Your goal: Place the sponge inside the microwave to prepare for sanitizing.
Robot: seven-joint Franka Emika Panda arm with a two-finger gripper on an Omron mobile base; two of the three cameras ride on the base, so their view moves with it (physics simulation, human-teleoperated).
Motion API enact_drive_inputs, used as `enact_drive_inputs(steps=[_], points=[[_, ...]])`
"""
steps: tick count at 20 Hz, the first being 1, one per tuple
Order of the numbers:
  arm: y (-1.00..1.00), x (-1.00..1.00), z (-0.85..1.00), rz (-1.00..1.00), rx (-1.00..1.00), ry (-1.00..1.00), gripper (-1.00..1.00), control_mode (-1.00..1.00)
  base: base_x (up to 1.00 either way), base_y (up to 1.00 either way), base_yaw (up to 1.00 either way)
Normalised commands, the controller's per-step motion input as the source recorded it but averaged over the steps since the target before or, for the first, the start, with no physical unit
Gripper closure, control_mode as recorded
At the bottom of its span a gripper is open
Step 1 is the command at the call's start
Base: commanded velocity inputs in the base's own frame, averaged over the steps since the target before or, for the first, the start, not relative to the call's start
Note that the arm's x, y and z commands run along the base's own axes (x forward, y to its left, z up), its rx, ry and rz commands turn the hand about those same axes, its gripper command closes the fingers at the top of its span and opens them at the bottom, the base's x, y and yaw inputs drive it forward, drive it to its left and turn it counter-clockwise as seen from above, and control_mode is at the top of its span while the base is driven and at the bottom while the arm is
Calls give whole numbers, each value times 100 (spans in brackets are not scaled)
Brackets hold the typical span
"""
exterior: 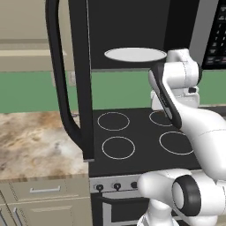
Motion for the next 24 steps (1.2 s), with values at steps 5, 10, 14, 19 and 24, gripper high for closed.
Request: enact_drive_inputs(steps=[5, 10, 14, 19, 24], points=[[5, -5, 27, 0, -1, -20, 100, -100, 0, 0, 0], [0, -1, 57, 1, 0, -30, 100, -100, 0, 0, 0], [4, 0, 60, 0, 0, -23, 100, -100, 0, 0, 0], [4, 15, 67, 0, -2, -17, 100, -100, 0, 0, 0], [0, 31, 59, 0, -9, -15, 100, -100, 0, 0, 0]])
